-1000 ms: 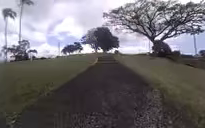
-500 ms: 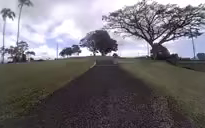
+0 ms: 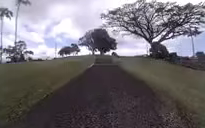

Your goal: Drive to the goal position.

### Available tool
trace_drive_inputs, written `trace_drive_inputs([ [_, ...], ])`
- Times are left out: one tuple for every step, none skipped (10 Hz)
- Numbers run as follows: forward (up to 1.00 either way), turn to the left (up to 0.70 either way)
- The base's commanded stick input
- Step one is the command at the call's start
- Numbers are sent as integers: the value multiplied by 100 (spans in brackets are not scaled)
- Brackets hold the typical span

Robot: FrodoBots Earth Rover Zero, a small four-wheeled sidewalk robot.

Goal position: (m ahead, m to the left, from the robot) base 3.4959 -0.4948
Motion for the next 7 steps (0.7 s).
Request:
trace_drive_inputs([
  [50,0],
  [50,0],
  [50,0],
  [50,0],
  [50,0],
  [50,0],
  [50,0],
])
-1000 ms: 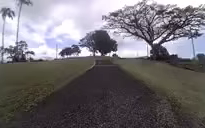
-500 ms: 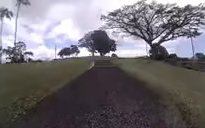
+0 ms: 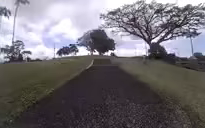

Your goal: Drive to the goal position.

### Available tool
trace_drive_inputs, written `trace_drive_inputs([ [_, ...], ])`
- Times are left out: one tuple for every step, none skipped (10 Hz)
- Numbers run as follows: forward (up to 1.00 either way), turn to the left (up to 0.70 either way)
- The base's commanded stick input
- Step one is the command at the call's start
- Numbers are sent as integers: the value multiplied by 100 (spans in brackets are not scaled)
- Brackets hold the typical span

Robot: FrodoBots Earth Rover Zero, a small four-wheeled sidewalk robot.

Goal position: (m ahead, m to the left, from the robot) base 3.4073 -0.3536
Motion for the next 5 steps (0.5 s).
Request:
trace_drive_inputs([
  [50,0],
  [50,0],
  [50,0],
  [50,0],
  [50,0],
])
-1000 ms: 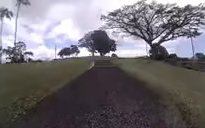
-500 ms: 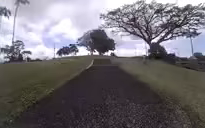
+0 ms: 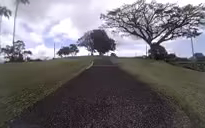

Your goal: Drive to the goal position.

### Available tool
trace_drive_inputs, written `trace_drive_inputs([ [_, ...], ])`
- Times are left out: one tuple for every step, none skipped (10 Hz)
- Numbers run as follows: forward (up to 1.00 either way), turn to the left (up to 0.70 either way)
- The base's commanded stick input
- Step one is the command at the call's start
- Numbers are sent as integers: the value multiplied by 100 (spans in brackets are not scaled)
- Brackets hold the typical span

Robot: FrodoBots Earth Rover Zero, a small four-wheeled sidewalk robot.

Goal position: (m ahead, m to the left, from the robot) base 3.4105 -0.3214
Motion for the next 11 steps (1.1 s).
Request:
trace_drive_inputs([
  [50,0],
  [50,0],
  [50,0],
  [50,0],
  [50,0],
  [50,0],
  [50,0],
  [50,0],
  [50,0],
  [50,0],
  [50,0],
])
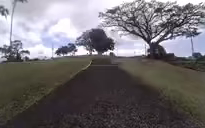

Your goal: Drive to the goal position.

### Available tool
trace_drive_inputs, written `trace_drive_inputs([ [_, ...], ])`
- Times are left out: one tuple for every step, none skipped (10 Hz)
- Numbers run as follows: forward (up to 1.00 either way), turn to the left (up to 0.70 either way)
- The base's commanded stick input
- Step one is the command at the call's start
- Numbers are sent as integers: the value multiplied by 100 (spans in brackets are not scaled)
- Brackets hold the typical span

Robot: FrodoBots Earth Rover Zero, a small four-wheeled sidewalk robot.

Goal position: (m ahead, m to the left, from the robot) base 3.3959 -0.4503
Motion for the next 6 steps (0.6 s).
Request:
trace_drive_inputs([
  [50,0],
  [50,0],
  [50,0],
  [50,0],
  [50,0],
  [50,0],
])
